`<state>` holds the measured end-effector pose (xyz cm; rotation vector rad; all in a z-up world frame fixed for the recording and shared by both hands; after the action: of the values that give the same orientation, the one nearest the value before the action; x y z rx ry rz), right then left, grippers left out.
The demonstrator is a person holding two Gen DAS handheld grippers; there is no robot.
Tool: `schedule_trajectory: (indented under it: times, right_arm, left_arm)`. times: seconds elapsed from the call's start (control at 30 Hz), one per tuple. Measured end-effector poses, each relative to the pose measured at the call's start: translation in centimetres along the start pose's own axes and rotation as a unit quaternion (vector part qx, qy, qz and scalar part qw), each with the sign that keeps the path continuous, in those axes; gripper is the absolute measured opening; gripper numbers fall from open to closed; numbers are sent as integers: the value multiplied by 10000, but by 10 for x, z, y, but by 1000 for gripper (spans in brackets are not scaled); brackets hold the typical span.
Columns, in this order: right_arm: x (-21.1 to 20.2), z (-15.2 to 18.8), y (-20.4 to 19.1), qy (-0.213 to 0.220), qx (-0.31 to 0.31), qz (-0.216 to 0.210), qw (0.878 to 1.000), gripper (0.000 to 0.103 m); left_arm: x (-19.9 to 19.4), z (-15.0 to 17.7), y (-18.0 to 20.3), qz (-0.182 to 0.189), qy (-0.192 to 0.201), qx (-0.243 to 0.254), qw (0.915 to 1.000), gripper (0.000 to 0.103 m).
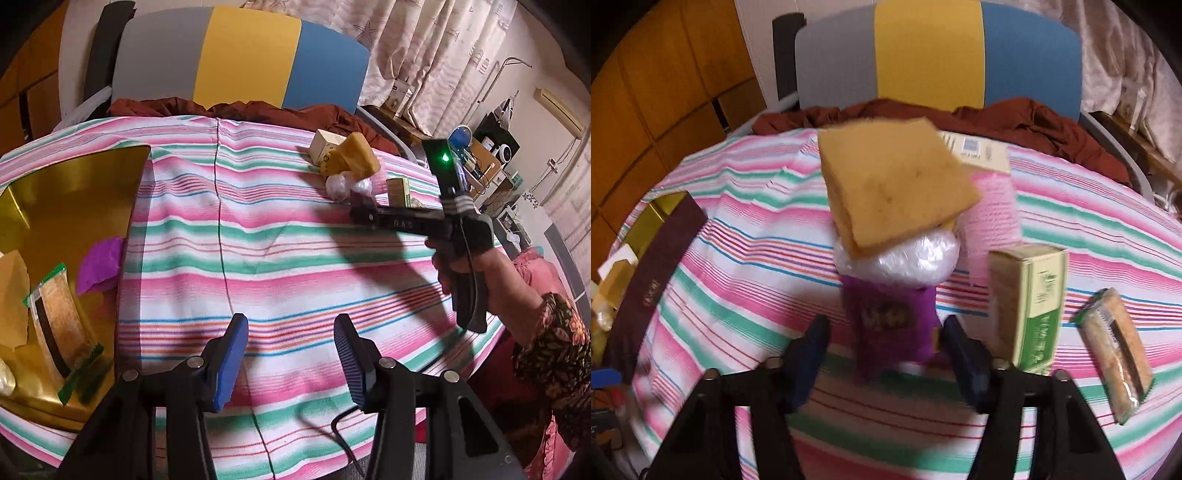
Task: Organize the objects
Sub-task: 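Grasp the purple snack packet with the right gripper while the left grasps a yellow sponge, then lift the purple packet with the right gripper while the left lifts the sponge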
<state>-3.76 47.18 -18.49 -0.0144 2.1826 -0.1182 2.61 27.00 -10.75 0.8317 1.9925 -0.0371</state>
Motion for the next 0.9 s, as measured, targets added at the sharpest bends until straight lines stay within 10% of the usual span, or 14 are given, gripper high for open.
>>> schedule_trajectory:
  times: [0.4, 0.57, 0.9]
  right_arm:
    - [-37, 65, 7, -697, 302, 296, 9967, 47]
    - [-46, 74, 22, -608, 753, 301, 9948, 47]
    - [-49, 76, 47, -644, 1231, 229, 9900, 47]
  left_arm:
    - [42, -65, 51, 32, 152, 400, 9991, 50]
    - [68, -106, 88, -89, 395, 903, 9951, 68]
    - [135, -157, 132, -1054, 492, 2677, 9565, 72]
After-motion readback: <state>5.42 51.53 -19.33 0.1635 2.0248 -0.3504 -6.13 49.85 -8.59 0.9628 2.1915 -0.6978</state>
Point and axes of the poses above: each gripper's, at about its wrist camera, not at the fingertips, and x roughly the way its jaws point, y to its right, z to its underside, the point moved 9 cm from there along x, roughly the way its jaws point, and after that the axes turned 1 degree about -x, right-handed, at the moved point
